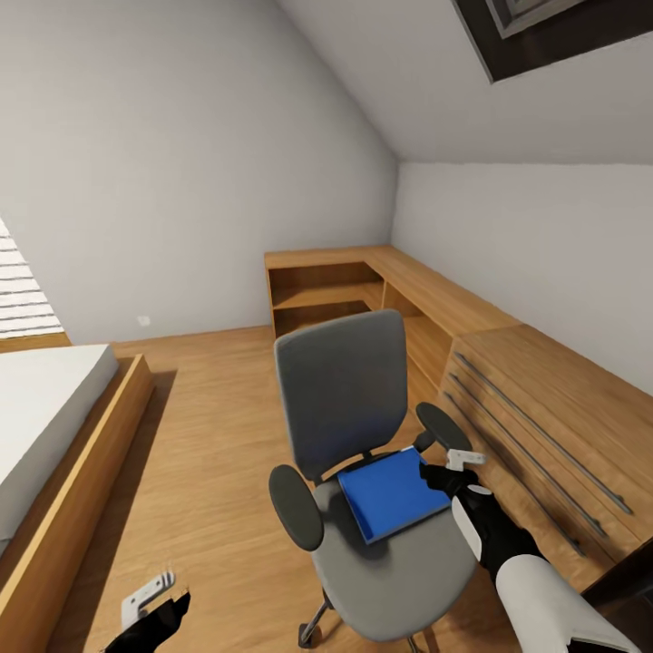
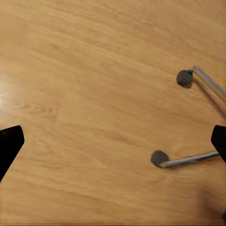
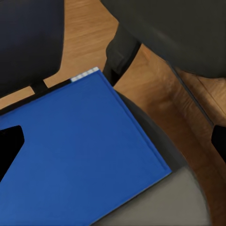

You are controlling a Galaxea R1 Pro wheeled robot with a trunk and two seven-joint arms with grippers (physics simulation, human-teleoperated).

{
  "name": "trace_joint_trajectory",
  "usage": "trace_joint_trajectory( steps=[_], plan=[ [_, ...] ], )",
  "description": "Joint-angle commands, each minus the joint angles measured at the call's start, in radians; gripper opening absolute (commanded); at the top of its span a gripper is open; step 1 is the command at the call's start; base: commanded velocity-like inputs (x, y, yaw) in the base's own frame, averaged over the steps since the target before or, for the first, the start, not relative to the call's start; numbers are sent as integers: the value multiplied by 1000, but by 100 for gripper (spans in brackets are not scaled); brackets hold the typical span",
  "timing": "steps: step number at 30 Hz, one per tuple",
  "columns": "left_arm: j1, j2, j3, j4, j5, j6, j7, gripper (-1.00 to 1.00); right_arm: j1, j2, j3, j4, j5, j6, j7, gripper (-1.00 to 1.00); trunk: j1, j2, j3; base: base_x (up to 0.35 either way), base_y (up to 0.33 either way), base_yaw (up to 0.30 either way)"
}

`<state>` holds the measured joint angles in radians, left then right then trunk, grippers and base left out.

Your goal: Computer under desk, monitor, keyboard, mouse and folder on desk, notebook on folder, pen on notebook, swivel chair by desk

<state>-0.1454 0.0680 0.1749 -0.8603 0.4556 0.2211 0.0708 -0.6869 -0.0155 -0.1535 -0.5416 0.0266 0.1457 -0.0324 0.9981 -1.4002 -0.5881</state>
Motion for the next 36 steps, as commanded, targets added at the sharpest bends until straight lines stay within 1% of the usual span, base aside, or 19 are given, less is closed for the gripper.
trace_joint_trajectory(
  steps=[1,4,7,9,13,15,19,21,27,29,31,36],
  plan=[
    [0,0,-1,1,11,5,5,100,0,0,-1,-1,2,6,-1,100,4,-8,-4,0,0,0],
    [0,0,-1,6,11,5,5,100,0,-3,-4,2,0,1,-1,100,15,-29,-14,0,0,0],
    [0,-1,1,8,12,4,4,100,0,-15,-6,15,-3,-12,-1,100,27,-50,-23,0,0,0],
    [0,-1,2,9,13,-1,4,100,0,-18,-7,19,-3,-15,0,100,35,-64,-29,0,0,0],
    [0,-1,3,14,13,-67,4,100,0,-22,-7,22,-5,-18,2,100,50,-92,-42,0,0,0],
    [0,-2,2,15,13,-85,4,100,0,-25,-8,23,-5,-18,3,100,58,-106,-48,0,0,0],
    [0,-2,1,16,11,-97,3,100,0,-32,-10,23,-10,-18,9,100,73,-134,-61,0,0,0],
    [0,-2,1,16,11,-100,3,100,0,-40,-10,23,-19,-18,26,100,81,-148,-67,0,0,0],
    [0,-2,-1,17,9,-103,1,100,0,-84,-10,23,-82,-17,154,100,104,-190,-86,0,0,0],
    [0,-2,-1,17,9,-103,-1,100,0,-93,-9,23,-96,-17,181,100,111,-204,-92,0,0,0],
    [0,-2,-2,17,9,-103,-2,100,0,-98,-9,23,-103,-17,195,100,119,-218,-98,0,0,0],
    [0,-2,-2,16,9,-103,-3,100,0,-101,-9,23,-109,-19,207,100,138,-253,-114,0,0,0]
  ],
)
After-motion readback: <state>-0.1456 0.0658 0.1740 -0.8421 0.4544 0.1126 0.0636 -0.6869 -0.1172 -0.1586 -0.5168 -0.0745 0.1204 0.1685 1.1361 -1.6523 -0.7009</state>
